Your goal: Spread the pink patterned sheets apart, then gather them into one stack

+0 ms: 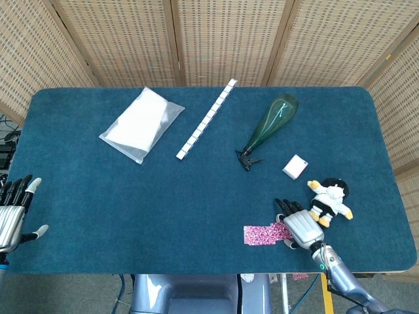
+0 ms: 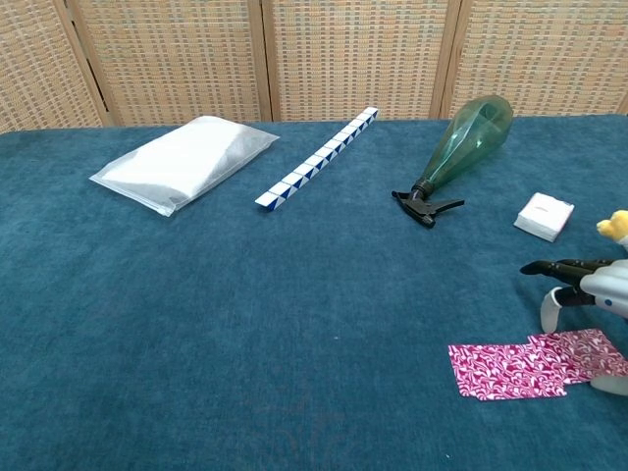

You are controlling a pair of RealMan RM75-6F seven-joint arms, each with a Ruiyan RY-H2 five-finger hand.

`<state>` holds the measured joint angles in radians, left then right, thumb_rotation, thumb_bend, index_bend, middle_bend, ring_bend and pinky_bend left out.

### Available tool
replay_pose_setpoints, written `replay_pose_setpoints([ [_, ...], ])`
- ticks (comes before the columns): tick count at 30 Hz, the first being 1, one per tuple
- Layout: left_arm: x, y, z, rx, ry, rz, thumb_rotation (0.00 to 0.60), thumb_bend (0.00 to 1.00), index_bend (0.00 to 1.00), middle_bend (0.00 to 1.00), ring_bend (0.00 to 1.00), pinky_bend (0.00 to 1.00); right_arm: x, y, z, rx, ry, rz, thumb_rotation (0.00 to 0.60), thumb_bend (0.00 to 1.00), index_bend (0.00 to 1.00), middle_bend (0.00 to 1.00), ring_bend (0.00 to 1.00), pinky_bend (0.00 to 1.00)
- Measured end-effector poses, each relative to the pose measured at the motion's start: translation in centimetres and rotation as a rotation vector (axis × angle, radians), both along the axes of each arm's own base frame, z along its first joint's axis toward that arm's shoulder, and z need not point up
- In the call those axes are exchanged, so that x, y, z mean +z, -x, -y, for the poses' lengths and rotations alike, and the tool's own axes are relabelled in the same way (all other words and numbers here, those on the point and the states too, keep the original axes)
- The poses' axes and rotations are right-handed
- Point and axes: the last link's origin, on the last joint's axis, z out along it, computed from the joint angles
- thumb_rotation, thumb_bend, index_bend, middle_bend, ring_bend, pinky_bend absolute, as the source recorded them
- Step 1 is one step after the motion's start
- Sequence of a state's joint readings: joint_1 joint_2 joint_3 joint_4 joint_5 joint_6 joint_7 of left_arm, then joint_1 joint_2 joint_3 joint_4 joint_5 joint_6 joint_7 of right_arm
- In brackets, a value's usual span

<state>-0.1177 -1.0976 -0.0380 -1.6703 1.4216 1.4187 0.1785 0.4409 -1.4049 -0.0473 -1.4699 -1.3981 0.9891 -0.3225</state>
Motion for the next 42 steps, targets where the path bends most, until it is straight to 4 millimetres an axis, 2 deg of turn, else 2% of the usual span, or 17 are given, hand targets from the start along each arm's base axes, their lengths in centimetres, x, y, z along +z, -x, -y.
replay_pose_setpoints([
  [33,0.00,-0.03,-0.02,0.003,0.001,-0.001,0.600,0.02,0.00,0.00,0.00,0.00,0.80,0.38,0.76,-0.015,0.033,-0.007,0.600,0.95,0.73,0.00,0.00,0.12],
  [42,0.00,0.00,-0.01,0.002,0.002,0.000,0.600,0.02,0.00,0.00,0.00,0.00,0.87,-0.44,0.70,-0.004,0.033,0.008,0.600,0.96,0.73,0.00,0.00,0.12],
])
